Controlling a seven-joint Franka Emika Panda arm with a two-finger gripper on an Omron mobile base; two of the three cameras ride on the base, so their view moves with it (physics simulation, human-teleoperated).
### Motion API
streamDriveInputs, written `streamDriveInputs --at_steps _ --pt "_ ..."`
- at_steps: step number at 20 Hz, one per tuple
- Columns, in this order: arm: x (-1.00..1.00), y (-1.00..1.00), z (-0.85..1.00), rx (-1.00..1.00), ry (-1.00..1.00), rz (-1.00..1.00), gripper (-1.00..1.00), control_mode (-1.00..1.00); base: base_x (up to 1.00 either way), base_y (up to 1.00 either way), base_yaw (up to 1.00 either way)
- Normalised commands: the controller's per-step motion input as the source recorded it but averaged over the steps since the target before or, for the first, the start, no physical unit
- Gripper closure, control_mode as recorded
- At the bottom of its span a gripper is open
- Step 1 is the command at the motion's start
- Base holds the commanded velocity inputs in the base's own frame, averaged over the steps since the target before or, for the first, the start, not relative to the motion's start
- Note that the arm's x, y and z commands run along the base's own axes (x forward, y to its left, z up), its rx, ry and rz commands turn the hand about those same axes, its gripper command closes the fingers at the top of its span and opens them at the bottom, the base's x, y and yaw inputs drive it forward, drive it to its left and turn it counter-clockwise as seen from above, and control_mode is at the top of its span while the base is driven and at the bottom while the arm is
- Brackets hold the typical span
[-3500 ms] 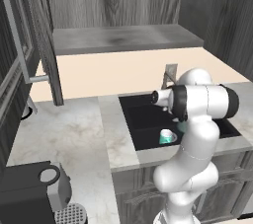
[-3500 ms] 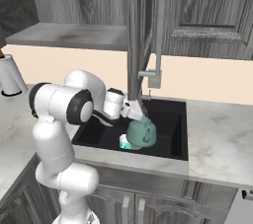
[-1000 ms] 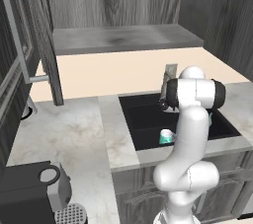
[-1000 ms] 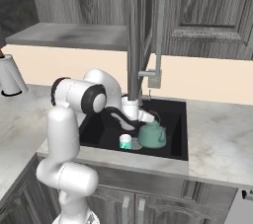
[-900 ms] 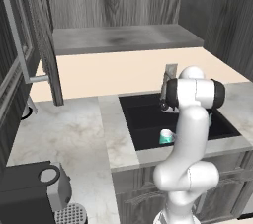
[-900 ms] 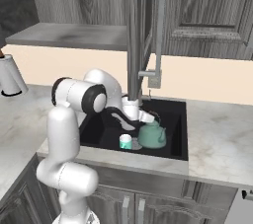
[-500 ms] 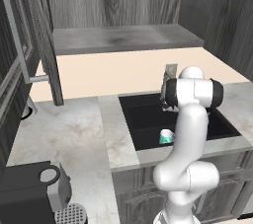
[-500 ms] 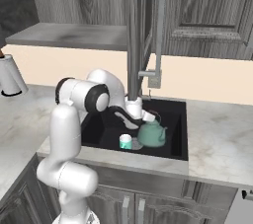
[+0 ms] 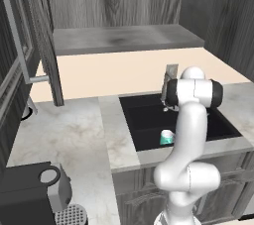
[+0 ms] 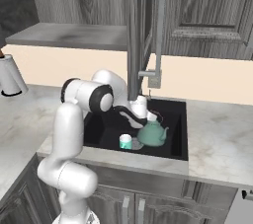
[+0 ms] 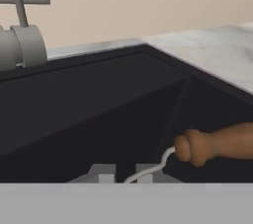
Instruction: Open the cabinet, pick the kettle from the cabinet, and place it in the sink.
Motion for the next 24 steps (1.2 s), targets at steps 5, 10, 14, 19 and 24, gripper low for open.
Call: streamDriveInputs --at_steps 5,10,14,19,24 --pt "0.00 -0.03 -0.30 0.09 -0.03 0.03 1.00 -1.00 0.00 0.00 0.00" --pt "0.01 -0.06 -0.27 0.09 -0.06 0.03 1.00 -1.00 0.00 0.00 0.00" --pt "0.00 -0.05 -0.32 0.09 -0.07 0.03 1.00 -1.00 0.00 0.00 0.00" --pt "-0.02 -0.02 -0.37 0.08 -0.05 0.03 1.00 -1.00 0.00 0.00 0.00" --pt "-0.02 -0.04 -0.37 0.06 -0.04 0.03 1.00 -1.00 0.00 0.00 0.00"
